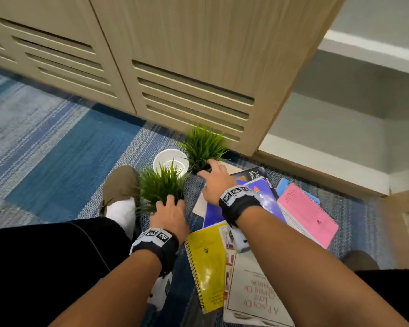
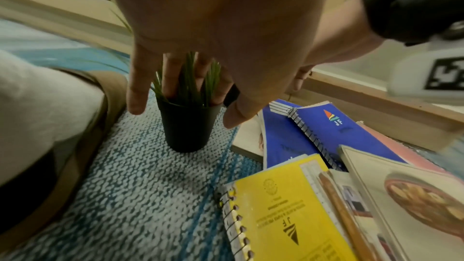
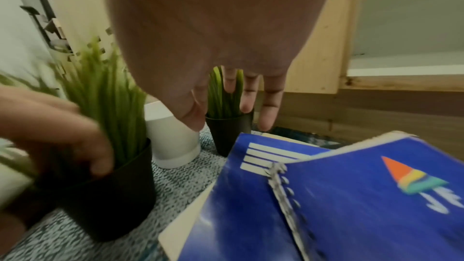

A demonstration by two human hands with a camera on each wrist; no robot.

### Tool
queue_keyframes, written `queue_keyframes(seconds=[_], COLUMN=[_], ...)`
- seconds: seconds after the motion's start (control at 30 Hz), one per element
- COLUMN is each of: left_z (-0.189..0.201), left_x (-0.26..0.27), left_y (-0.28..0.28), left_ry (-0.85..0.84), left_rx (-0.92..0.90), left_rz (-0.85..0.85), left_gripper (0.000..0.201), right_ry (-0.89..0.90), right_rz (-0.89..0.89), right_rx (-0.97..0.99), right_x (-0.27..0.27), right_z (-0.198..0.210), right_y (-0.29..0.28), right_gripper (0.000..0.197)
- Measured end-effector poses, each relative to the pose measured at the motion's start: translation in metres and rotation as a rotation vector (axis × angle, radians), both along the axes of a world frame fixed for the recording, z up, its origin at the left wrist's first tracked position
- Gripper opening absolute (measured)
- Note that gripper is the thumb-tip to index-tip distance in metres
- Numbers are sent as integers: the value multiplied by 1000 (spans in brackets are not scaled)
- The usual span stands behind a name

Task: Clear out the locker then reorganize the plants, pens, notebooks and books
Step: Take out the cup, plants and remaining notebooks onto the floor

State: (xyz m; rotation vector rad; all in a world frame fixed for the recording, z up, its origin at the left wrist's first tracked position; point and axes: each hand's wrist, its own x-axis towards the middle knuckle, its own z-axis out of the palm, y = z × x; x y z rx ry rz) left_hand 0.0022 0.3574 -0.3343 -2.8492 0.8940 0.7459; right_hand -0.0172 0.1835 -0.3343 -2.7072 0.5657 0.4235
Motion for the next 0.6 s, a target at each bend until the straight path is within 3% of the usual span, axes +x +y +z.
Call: queue_keyframes(seconds=[0.1,0.27,0.47,0.6], left_z=[-7,-24,-19,13], left_x=[2,3,19,16], left_y=[1,6,4,1], left_ry=[57,102,-38,-92], left_rx=[-46,114,-28,-67], left_rz=[-17,-135,-184,-199], left_gripper=[61,52,23,22], right_ry=[141,321,197,63], right_rz=[8,-15,-43,-13], right_rx=[52,54,17,40], right_x=[22,39,32,8], right_z=[-6,-18,-12,-1], right_y=[-2,-4,2,-1], right_gripper=[57,52,41,30])
